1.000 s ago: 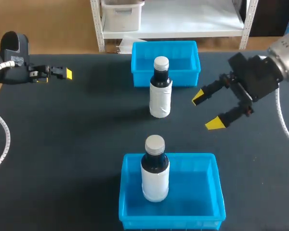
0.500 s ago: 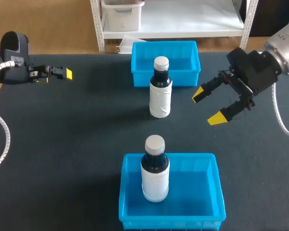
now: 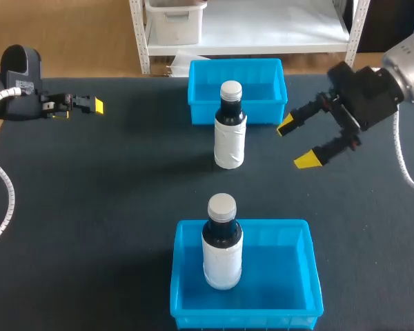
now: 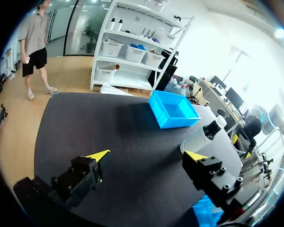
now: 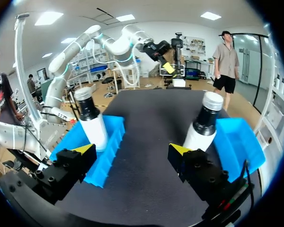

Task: Pick up the bottle, and place it in the far bin if it is heavy, or in the near bin if it is light.

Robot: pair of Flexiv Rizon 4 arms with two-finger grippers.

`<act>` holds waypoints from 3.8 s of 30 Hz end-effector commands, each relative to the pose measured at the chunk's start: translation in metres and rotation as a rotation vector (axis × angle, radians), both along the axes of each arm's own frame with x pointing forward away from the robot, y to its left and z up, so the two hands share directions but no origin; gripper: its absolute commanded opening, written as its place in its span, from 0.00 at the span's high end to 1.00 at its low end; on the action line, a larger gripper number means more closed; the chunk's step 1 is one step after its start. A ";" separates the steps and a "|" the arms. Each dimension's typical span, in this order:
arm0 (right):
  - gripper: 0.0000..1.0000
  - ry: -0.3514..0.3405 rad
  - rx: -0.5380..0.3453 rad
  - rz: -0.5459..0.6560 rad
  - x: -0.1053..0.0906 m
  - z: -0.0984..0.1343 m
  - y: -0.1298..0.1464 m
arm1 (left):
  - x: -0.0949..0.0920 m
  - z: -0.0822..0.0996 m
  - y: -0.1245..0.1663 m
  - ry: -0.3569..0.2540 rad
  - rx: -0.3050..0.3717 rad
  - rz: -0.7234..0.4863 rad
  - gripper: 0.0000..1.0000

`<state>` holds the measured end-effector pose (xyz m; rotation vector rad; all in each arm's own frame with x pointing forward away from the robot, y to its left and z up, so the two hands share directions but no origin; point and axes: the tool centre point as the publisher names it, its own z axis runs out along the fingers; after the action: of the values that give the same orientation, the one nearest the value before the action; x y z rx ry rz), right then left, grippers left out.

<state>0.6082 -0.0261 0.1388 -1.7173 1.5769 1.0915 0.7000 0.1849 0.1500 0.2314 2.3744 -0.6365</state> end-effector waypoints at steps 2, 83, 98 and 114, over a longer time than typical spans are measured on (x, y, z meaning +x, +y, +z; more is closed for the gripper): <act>0.00 -0.044 -0.005 -0.071 -0.002 0.004 0.003 | 0.000 0.000 0.000 0.000 0.000 0.000 0.00; 0.54 -0.072 0.075 -0.187 0.140 -0.021 0.106 | 0.000 0.000 0.000 0.000 0.000 0.000 0.00; 0.53 -0.063 0.074 -0.175 0.132 -0.025 0.106 | 0.000 0.000 0.000 0.000 0.000 0.000 0.00; 1.00 -0.107 0.098 -0.200 0.123 0.001 0.083 | 0.000 0.000 0.000 0.000 0.000 0.000 0.00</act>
<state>0.7435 0.0687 0.1299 -1.5032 1.5612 0.9633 0.7000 0.1849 0.1500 0.2313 2.3744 -0.6365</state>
